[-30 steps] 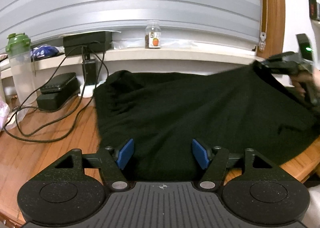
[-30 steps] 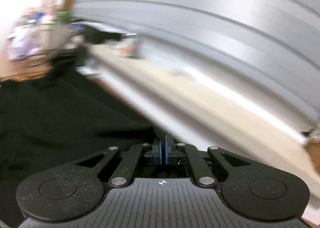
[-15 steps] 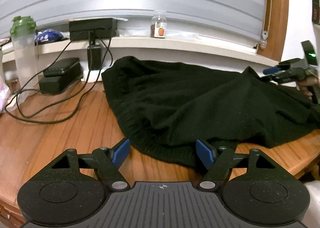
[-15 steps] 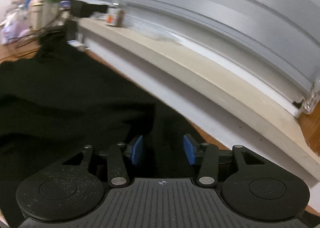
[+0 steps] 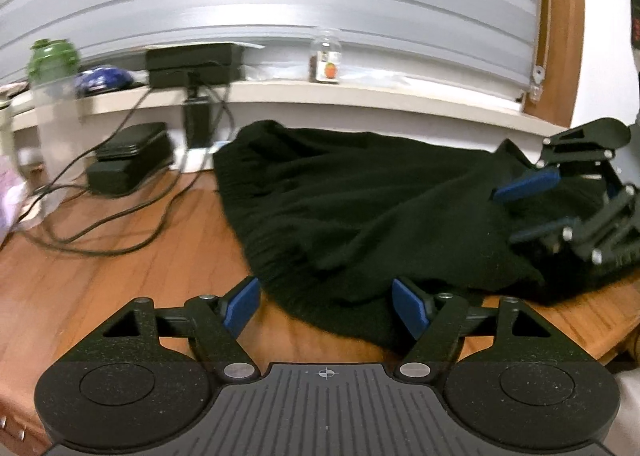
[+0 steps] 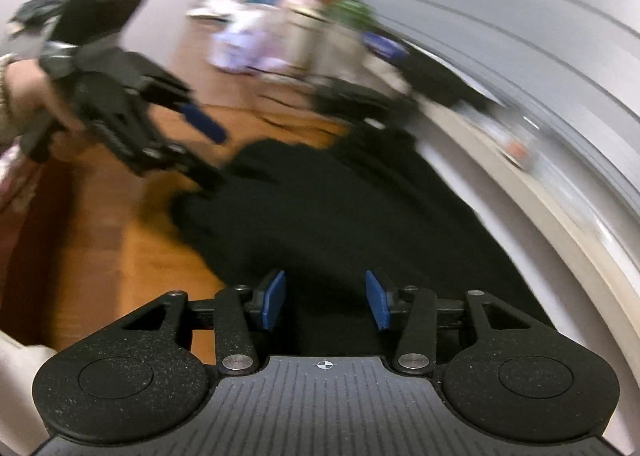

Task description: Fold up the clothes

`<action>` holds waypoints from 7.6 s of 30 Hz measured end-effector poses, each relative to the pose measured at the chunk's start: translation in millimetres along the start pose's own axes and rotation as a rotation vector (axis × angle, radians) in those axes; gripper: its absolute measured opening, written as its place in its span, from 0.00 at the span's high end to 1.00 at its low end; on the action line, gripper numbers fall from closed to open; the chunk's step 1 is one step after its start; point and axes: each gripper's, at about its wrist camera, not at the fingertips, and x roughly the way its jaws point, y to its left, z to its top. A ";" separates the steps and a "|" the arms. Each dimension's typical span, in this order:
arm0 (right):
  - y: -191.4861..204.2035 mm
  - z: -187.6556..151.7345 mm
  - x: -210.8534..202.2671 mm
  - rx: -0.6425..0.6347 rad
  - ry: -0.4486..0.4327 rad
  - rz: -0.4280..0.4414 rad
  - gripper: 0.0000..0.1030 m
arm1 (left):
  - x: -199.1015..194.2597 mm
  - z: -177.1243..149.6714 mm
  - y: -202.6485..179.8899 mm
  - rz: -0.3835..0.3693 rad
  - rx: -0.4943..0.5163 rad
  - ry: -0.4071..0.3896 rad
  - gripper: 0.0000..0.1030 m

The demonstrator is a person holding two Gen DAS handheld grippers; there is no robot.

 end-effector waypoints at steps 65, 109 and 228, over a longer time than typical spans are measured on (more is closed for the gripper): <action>-18.3 -24.0 -1.7 0.063 0.151 0.156 0.61 | -22.1 -18.7 6.4 -0.116 -0.112 -0.081 0.27; -72.7 -24.1 1.4 0.030 0.126 -0.221 0.80 | -50.2 -16.5 -6.9 -0.157 0.017 -0.147 0.44; -63.6 -365.9 -325.5 0.857 0.280 -0.626 0.43 | 104.1 62.2 -265.8 -0.559 0.528 0.040 0.32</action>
